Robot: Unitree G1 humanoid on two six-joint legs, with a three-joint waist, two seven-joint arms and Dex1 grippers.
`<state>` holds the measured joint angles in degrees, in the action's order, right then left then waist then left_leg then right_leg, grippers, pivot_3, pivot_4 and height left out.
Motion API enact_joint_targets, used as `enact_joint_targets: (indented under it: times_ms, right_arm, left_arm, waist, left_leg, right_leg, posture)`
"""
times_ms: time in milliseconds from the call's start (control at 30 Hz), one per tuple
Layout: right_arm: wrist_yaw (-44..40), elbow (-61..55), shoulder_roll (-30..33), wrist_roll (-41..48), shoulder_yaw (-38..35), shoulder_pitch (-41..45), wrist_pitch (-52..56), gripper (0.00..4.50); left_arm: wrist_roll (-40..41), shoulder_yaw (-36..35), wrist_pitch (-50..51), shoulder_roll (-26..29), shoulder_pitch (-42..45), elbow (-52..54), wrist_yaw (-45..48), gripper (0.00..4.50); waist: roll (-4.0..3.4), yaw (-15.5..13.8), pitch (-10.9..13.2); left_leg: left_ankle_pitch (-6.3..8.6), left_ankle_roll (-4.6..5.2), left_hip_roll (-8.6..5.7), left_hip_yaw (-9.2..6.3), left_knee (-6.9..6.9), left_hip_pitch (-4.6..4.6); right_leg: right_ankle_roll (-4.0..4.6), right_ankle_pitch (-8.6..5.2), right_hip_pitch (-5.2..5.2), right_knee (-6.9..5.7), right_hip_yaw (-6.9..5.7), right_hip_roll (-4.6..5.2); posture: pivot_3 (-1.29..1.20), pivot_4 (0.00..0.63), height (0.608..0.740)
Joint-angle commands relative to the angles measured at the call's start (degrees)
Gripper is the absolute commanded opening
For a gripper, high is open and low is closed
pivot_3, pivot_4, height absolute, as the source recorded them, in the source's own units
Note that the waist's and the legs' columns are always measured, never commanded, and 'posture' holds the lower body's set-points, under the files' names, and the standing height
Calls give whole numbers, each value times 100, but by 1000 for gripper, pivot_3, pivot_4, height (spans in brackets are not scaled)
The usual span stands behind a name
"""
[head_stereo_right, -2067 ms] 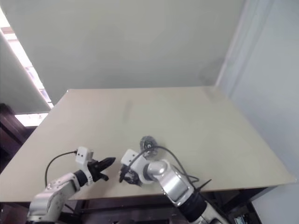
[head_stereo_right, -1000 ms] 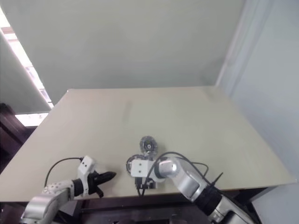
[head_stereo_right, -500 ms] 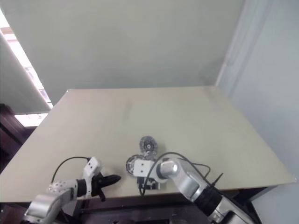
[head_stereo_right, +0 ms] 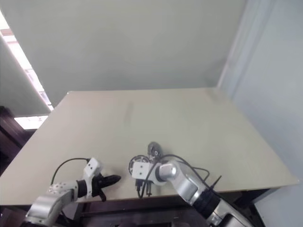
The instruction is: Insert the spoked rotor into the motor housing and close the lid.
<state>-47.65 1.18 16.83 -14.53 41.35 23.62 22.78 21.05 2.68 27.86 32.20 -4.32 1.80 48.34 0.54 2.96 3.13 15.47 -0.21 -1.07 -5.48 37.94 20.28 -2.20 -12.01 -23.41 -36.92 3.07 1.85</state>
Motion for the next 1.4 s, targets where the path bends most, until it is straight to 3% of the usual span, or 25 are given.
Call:
enact_joint_targets:
  times_ms: [33,133,367,533,800,967,1067,1300,1400]
  right_arm:
    - [122,-147,-74,44,-251,6,59,90]
    - [88,-259,-156,145,-327,-13,186,53]
    - [198,-1167,-852,658,-689,-53,2069,14]
    - [327,-1344,-1052,819,-637,45,2821,14]
    - [547,-1275,-1034,911,-384,133,2758,14]
    - [505,-1483,-668,832,-181,317,2570,14]
    - [434,-1705,-499,956,-169,333,2694,605]
    - [615,-2271,-430,1223,-633,288,2905,3104]
    - [958,-2502,-498,1287,-1263,399,2942,4249]
  left_arm:
    - [10,-217,-162,-4,30,41,-60,0]
    - [8,-237,-194,-26,28,12,-81,0]
    - [-30,-291,-332,-64,-1,-135,-122,0]
    - [-29,-290,-375,-75,-21,-147,-147,0]
    - [-43,-310,-433,-70,-39,-196,-166,0]
    - [-65,-311,-460,-59,-48,-198,-176,0]
    - [-81,-305,-473,-67,-42,-204,-176,0]
    - [-126,-257,-504,-112,16,-242,-169,0]
    - [-145,-229,-513,-135,56,-269,-158,0]
  waist:
    - [1,0,0]
    - [1,0,-1]
    - [0,-3,0]
    - [-2,-3,0]
    - [-2,-13,0]
    - [-3,-15,1]
    - [-2,-14,0]
    - [-2,-14,0]
    - [-2,-17,0]
  left_leg:
    - [0,0,0,0,0,0]
    - [0,0,0,-1,-2,1]
    - [1,0,0,-3,-6,15]
    - [1,-1,0,-5,-8,14]
    - [1,-1,-2,-5,-7,14]
    - [1,-1,-3,-5,-6,15]
    - [1,-1,-4,-4,-6,16]
    - [1,-1,-2,-8,-9,19]
    - [1,-1,-3,-9,-6,20]
  right_leg:
    - [0,0,-1,0,1,0]
    - [-1,1,-1,0,0,0]
    - [-10,7,-13,0,0,0]
    - [-10,7,-13,1,-3,0]
    - [-5,4,-13,2,-4,4]
    - [-4,3,-12,5,-5,5]
    - [-4,3,-12,5,-5,6]
    - [-5,4,-14,6,-9,4]
    - [-5,3,-13,7,-10,5]
  posture:
    - [0,0,740]
    - [0,0,740]
    - [0,0,740]
    - [0,0,740]
    - [0,0,740]
    - [0,0,740]
    - [0,0,740]
    - [0,0,740]
    - [0,0,740]
